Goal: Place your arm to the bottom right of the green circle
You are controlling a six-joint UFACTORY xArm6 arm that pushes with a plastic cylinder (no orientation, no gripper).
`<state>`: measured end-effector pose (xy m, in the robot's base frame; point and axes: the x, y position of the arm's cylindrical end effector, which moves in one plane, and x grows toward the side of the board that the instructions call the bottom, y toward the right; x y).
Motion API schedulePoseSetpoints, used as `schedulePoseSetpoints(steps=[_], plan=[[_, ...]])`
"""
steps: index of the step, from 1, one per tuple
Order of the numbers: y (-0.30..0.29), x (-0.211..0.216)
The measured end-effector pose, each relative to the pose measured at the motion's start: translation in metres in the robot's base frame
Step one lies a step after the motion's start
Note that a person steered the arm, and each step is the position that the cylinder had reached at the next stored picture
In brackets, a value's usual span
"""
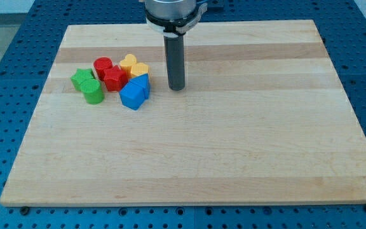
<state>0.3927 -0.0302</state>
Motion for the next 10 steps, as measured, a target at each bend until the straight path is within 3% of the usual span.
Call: schedulePoseSetpoints(steps=[1,3,6,8,10], plan=[[0.000,0.000],[0.009,-0.039],[-0.015,0.105],[-0.027,0.108],[-0.122,0.108]])
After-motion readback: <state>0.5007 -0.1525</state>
